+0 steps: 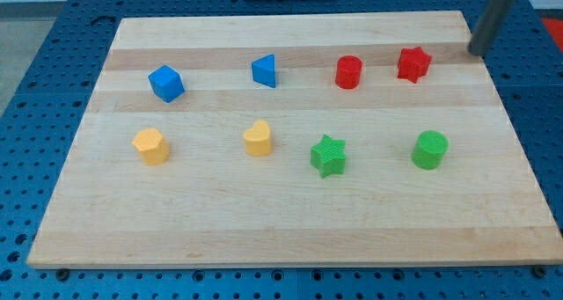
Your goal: Move the red star and red circle up a bit
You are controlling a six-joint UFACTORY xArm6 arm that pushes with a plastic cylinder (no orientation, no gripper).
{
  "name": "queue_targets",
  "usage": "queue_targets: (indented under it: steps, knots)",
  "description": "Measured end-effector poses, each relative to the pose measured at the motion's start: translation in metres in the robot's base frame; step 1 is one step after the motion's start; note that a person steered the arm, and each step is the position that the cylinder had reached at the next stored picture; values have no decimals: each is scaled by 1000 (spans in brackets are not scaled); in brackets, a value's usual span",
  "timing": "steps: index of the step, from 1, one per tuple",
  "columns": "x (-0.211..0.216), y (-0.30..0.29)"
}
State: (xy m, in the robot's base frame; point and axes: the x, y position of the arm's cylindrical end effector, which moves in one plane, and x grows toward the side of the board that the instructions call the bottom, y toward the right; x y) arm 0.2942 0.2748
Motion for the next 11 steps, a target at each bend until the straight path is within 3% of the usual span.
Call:
queue_targets:
  steps: [3, 5, 6, 8, 10, 11]
  knots:
    - [18, -95]
    - [38, -80]
    - [60, -84]
    - [57, -125]
    - [97, -97]
    - [99, -117]
